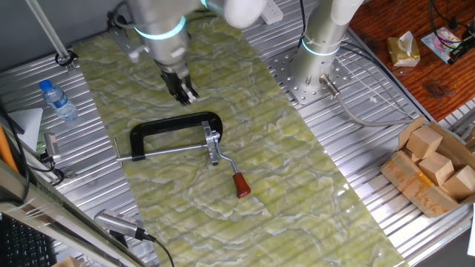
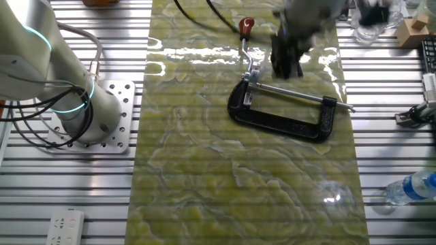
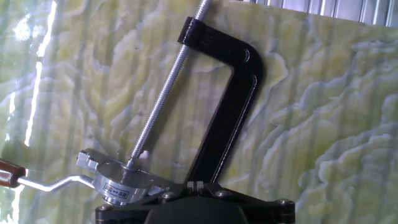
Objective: Pull up the lever
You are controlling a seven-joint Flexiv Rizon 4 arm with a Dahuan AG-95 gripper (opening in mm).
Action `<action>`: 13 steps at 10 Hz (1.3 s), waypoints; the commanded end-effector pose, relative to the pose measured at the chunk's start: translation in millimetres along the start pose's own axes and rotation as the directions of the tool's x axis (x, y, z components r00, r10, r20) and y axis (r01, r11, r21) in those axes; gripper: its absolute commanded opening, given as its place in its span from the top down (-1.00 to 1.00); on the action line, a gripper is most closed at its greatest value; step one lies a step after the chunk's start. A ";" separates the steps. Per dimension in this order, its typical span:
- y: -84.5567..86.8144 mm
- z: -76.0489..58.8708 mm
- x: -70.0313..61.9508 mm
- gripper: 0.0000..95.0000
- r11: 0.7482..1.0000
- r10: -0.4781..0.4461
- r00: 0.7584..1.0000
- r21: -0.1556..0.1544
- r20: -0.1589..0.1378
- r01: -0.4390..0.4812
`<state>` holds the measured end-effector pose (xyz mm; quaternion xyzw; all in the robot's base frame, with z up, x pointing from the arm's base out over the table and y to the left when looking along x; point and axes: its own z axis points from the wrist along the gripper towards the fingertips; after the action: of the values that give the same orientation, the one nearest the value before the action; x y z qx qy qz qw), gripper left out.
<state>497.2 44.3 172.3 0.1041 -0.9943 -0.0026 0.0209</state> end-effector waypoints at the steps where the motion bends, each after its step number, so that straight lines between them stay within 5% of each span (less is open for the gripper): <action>1: 14.8 7.3 -6.2 1.00 1.000 0.003 1.000 0.000 -0.005 -0.003; 7: 18.5 9.5 -7.7 1.00 0.982 -0.189 0.981 -0.004 -0.033 0.189; 9: -0.7 8.2 -6.4 1.00 0.960 -0.281 0.959 -0.004 -0.030 0.281; 11: -15.6 9.0 -7.3 1.00 0.889 -0.458 0.889 -0.015 -0.016 0.457; 13: -15.6 9.0 -7.3 1.00 0.765 -0.644 0.764 -0.018 -0.026 0.644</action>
<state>504.5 35.7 163.5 0.3376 -0.9408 -0.0101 0.0304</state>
